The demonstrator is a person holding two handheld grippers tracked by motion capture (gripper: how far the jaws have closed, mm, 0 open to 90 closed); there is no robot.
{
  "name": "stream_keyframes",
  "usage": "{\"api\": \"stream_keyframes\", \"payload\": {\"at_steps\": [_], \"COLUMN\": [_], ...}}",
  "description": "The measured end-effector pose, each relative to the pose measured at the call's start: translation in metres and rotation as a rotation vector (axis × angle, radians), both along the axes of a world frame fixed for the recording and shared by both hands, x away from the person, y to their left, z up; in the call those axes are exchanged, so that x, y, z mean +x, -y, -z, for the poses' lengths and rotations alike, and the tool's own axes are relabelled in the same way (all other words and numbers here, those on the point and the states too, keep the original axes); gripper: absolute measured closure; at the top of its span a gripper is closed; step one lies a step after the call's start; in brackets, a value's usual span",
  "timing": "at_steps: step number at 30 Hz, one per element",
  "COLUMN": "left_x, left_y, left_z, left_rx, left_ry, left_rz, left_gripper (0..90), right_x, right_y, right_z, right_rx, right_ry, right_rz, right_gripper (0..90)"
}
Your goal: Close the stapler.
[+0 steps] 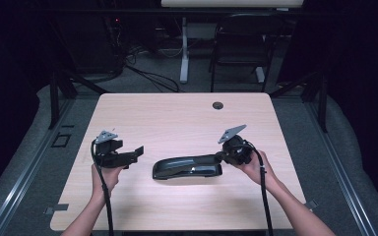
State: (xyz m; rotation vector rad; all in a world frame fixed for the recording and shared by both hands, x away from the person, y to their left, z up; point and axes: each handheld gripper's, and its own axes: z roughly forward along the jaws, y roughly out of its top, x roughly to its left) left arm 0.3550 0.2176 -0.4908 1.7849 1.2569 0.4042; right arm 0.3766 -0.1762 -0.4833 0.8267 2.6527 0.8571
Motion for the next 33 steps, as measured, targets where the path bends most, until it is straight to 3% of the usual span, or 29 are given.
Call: {"api": "stream_keyframes", "payload": {"at_steps": [9, 25, 27, 31, 33], "left_x": [0.000, 0.000, 0.001, 0.001, 0.001], "left_y": [0.002, 0.002, 0.002, 0.002, 0.002], "left_z": [0.000, 0.000, 0.001, 0.001, 0.000], "left_rx": [0.011, 0.015, 0.014, 0.014, 0.019], "left_ry": [0.003, 0.001, 0.002, -0.003, -0.001], "left_rz": [-0.001, 0.011, 0.008, 0.012, 0.019], "left_gripper": [9.6, 9.7, 9.7, 9.7, 9.7], "right_x": [0.006, 0.007, 0.006, 0.001, 0.000], "right_y": [0.004, 0.006, 0.005, 0.008, 0.007], "right_z": [0.011, 0.011, 0.009, -0.005, -0.008], "right_rx": [0.003, 0.023, 0.026, 0.080, 0.073], "right_ry": [-0.057, -0.068, -0.058, -0.018, -0.012], "right_rz": [0.000, 0.009, 0.003, 0.001, -0.001], "right_gripper": [90.0, 90.0, 90.0, 89.5, 88.6]}}
